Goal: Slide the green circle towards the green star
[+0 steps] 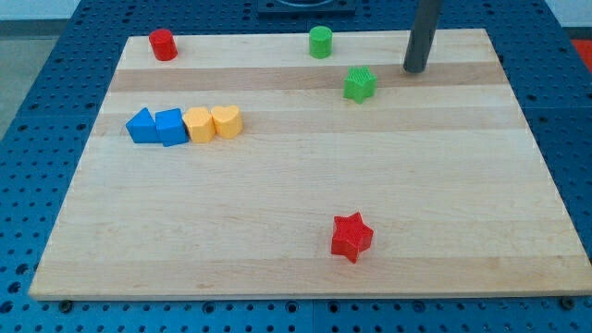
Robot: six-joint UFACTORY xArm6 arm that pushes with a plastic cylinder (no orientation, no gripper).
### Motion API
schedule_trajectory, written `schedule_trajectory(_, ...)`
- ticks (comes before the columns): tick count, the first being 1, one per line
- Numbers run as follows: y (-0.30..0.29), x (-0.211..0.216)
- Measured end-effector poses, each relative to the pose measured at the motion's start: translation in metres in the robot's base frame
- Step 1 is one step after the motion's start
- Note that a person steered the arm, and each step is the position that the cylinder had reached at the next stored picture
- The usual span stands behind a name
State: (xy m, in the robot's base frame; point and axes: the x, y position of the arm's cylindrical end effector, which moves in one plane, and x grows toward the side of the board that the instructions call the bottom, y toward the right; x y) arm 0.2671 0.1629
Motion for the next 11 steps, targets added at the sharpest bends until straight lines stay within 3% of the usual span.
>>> schedule_trajectory(2, -0.049, -0.07)
schedule_trajectory(8, -0.204, -0.074)
schedule_trajectory(11, -0.192, -0.072)
